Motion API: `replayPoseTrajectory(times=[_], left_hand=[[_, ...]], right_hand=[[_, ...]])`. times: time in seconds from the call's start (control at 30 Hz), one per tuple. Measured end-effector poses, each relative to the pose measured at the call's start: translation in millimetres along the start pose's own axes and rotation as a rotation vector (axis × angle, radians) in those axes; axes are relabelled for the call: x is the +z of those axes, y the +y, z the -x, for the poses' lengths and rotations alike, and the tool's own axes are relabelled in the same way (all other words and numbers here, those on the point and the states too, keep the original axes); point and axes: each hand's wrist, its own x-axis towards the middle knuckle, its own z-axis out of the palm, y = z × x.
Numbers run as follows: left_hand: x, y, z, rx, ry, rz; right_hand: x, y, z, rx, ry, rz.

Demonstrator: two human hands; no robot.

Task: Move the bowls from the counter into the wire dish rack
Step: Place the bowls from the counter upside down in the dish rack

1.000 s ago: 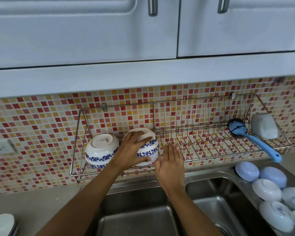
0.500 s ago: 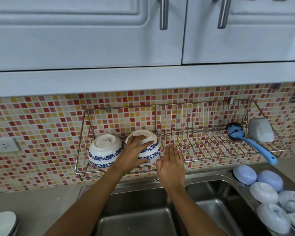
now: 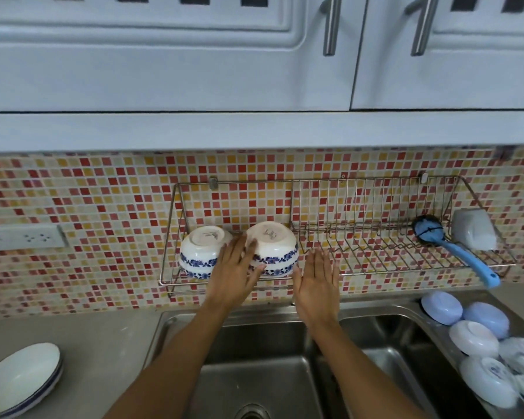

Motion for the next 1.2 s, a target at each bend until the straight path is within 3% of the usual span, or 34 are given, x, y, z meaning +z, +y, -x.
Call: replayPoseTrajectory(times=[0.23,0.37,0.53,0.73,0.9,1.2], left_hand=[[11.0,-45.0,86.4,-0.106,-0.008,-0.118],[4.7,-85.5,138.2,-0.154,-0.063,-0.044],[-9.8,-171.1,219.7,-0.531,-0.168,0.03],[-38.2,-293.6,305.7,-0.94,-0.051,0.2],[-46.0,-373.0,347.1,-1.153,-0.01,0.343],[-22.6,-439.6,341.2,-1.258,-0.213,0.619]], right_hand=[[27.3,-39.4,74.9,-0.062,0.008,-0.17],[64.3,-92.5,116.1,-0.162,-0.195,-0.165],[103.4,-185.4,157.7,-0.258,-0.449,-0.252],[133.8,-313.7,189.1,-0.41,-0.706,-0.206],[159.0,-395.5,190.5,-0.309,-0.839,-0.255],[199.3,-476.6,177.3,-0.015,-0.931,-0.305]])
